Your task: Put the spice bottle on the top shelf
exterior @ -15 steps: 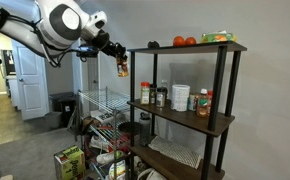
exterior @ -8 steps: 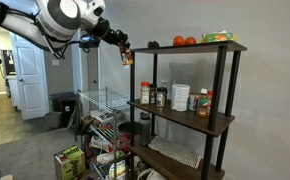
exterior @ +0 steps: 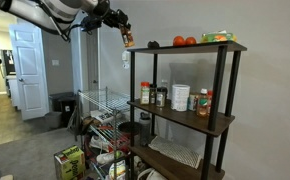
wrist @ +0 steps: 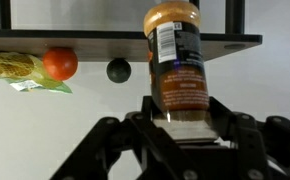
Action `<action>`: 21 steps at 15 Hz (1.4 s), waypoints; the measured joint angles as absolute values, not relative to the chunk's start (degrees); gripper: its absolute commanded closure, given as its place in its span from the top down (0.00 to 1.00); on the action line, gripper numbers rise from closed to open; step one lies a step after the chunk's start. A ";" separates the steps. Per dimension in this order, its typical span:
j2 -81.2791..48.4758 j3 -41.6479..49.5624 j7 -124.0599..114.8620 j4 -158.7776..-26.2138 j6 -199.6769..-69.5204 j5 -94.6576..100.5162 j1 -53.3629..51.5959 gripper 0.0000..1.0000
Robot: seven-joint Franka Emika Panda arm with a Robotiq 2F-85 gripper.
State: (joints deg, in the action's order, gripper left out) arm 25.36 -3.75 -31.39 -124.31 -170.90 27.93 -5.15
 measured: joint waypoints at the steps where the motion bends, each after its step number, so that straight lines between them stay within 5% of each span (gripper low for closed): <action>1: 24.48 -3.86 -31.39 -122.73 -170.08 27.93 -5.13 0.31; 21: 1.95 -3.99 -32.51 -91.91 -150.18 22.74 -5.61 0.31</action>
